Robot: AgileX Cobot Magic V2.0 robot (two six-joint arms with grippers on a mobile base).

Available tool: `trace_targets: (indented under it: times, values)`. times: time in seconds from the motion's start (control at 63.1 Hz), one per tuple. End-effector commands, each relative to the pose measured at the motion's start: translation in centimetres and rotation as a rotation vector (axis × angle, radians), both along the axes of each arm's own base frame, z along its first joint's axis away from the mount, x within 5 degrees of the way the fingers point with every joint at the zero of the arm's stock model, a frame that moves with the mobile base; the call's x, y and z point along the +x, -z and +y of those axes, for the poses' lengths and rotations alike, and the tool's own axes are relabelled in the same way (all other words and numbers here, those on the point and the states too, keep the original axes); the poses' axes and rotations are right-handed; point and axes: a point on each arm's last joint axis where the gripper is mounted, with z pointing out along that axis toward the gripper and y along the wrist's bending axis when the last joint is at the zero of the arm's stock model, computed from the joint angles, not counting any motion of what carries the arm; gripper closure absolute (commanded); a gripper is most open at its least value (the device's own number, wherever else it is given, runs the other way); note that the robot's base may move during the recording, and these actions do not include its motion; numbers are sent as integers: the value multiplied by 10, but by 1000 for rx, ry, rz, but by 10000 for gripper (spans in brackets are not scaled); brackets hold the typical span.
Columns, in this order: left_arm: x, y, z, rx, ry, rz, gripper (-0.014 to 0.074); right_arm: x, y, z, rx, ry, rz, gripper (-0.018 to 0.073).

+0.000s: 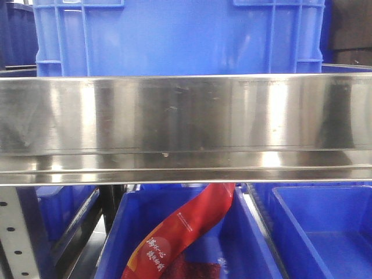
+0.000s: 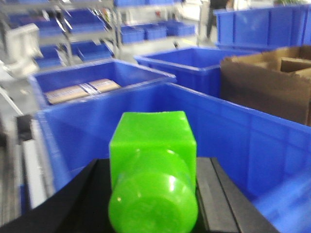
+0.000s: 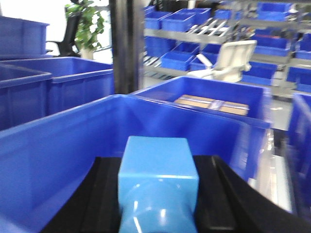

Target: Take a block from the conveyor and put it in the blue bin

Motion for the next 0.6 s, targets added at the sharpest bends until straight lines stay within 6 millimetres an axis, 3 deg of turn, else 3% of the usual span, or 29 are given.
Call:
trace_targets:
  times: [0.0,0.254,0.491,0.587]
  values:
    - [19,-6,-12,-19,13,10,707,17,-3,16,2,-22,1,721]
    - [69,11,-38,-48,18,102,707,59,19,49,-41,-47,84,721]
    - [81,26,-44,-27,18,149,707,74,41,58,-77,-47,146,717]
    - [82,27,-44,-24,19,149,659,75,42,59,-78,-47,149,622]
